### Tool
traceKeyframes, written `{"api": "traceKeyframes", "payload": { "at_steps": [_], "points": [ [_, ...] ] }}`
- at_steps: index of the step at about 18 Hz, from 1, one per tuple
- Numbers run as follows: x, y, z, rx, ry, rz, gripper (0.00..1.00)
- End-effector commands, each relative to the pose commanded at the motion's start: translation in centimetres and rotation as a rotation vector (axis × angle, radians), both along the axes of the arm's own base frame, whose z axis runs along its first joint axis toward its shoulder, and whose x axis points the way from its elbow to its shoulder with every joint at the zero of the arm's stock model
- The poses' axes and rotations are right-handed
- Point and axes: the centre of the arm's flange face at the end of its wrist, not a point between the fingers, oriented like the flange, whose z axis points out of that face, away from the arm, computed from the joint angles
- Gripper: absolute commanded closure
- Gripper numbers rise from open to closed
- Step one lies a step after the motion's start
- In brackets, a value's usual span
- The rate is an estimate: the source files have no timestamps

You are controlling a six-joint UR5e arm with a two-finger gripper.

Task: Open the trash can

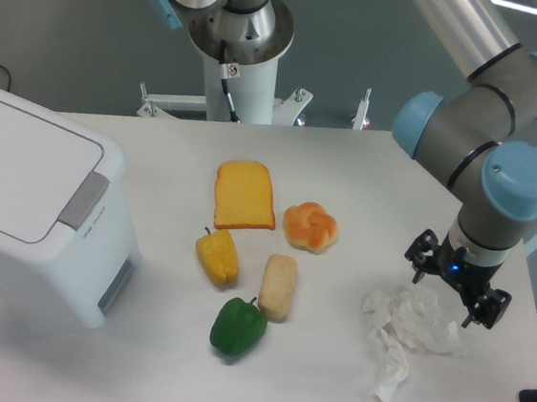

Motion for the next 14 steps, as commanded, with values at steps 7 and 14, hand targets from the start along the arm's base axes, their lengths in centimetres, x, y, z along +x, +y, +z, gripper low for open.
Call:
{"api": "traceKeyframes", "payload": {
  "at_steps": [7,14],
  "points": [
    [7.0,2.1,3.6,0.021,0.0,0.183,0.0],
    [15.4,7.9,8.5,0.139,-0.041,0.347,0.0]
  ]
}}
